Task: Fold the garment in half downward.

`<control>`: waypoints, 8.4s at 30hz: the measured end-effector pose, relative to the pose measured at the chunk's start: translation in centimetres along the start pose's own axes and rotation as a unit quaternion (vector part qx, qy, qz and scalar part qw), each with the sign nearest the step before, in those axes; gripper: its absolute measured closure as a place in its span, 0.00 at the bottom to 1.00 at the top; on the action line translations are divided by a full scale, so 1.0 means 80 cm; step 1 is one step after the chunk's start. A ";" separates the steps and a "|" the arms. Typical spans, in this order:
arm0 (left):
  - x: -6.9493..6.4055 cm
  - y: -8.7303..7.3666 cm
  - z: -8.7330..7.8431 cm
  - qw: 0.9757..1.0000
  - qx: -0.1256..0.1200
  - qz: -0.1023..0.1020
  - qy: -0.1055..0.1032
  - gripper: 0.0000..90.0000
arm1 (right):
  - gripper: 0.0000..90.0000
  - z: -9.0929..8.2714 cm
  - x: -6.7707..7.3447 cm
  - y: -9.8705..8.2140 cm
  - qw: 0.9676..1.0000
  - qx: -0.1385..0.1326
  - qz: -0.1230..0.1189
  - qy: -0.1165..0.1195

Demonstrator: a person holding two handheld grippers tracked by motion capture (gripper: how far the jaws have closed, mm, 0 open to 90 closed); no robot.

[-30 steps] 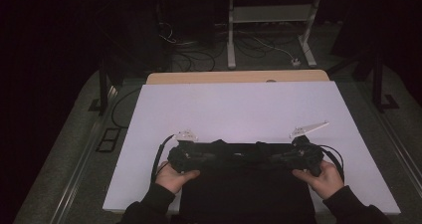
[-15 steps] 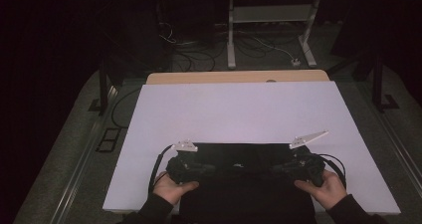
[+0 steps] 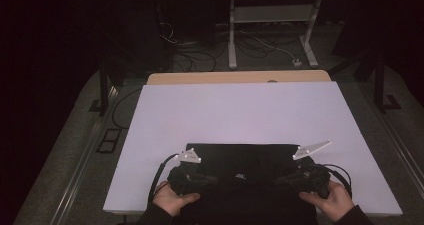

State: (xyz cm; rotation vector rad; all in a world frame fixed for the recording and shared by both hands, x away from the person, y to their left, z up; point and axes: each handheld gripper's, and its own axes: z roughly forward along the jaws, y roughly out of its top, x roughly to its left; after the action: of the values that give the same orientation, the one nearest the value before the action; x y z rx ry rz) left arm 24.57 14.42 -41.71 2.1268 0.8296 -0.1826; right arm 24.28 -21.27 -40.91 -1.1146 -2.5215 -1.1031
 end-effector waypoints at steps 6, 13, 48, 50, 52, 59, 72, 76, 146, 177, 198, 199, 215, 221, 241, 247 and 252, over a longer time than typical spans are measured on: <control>-0.007 -0.006 0.001 1.000 0.012 0.003 -0.006 0.93 | 0.95 0.002 0.004 -0.009 1.000 0.011 -0.001 0.004; -0.013 -0.015 0.002 0.999 0.034 -0.001 -0.008 0.93 | 0.95 0.003 0.009 -0.016 1.000 0.019 0.001 0.010; -0.013 0.004 -0.033 0.999 0.030 0.026 0.024 0.18 | 0.15 -0.036 0.015 -0.015 0.997 -0.027 -0.019 -0.075; -0.010 0.007 -0.035 0.999 0.033 0.026 0.025 0.13 | 0.13 -0.040 0.015 -0.012 0.997 -0.029 -0.026 -0.074; -0.006 0.012 -0.038 0.999 0.036 0.028 0.026 0.06 | 0.06 -0.045 0.013 -0.009 0.996 -0.032 -0.034 -0.073; 0.007 0.033 -0.051 0.998 0.022 0.043 0.031 0.00 | 0.00 -0.067 -0.003 0.006 0.995 -0.045 -0.039 -0.077; 0.032 0.059 -0.069 0.996 0.009 0.071 0.049 0.00 | 0.00 -0.089 -0.027 0.024 0.994 -0.062 -0.052 -0.077; 0.045 0.063 -0.070 0.996 0.001 0.074 0.046 0.00 | 0.00 -0.088 -0.040 0.028 0.994 -0.070 -0.050 -0.073; 0.157 0.043 -0.026 0.999 0.001 -0.004 0.049 0.01 | 0.02 -0.036 -0.149 0.028 0.993 -0.043 0.009 -0.113; 0.164 0.042 -0.015 0.995 0.024 0.013 0.095 0.41 | 0.51 -0.024 -0.163 0.031 0.991 -0.027 0.017 -0.126; 0.162 0.042 -0.014 0.993 0.036 0.008 0.110 0.85 | 0.93 -0.016 -0.164 0.032 0.993 0.000 0.034 -0.112; 0.162 0.042 -0.014 0.994 0.038 0.004 0.105 0.89 | 0.93 -0.016 -0.164 0.032 0.993 -0.001 0.036 -0.111; 0.160 0.046 -0.019 0.992 0.041 0.013 0.122 0.96 | 0.95 -0.025 -0.167 0.032 0.993 -0.014 0.064 -0.095; 0.152 0.052 -0.025 0.987 0.005 0.025 0.158 0.96 | 0.96 -0.020 -0.167 0.036 0.990 -0.004 0.064 -0.122; 0.169 0.094 -0.042 0.978 -0.021 0.022 0.205 0.96 | 0.96 -0.045 -0.185 0.084 0.984 -0.050 0.080 -0.151; 0.168 0.114 -0.046 0.976 -0.025 0.026 0.216 0.96 | 0.96 -0.052 -0.189 0.104 0.981 -0.038 0.086 -0.170; 0.174 0.127 -0.047 0.974 -0.015 0.023 0.225 0.96 | 0.96 -0.056 -0.193 0.116 0.979 -0.043 0.098 -0.175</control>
State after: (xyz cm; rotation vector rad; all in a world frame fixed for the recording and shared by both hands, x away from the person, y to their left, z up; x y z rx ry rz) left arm 41.00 19.67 -38.12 2.1867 1.0295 0.3474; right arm 41.06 -29.01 -39.04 -1.6712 -2.5546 -1.0488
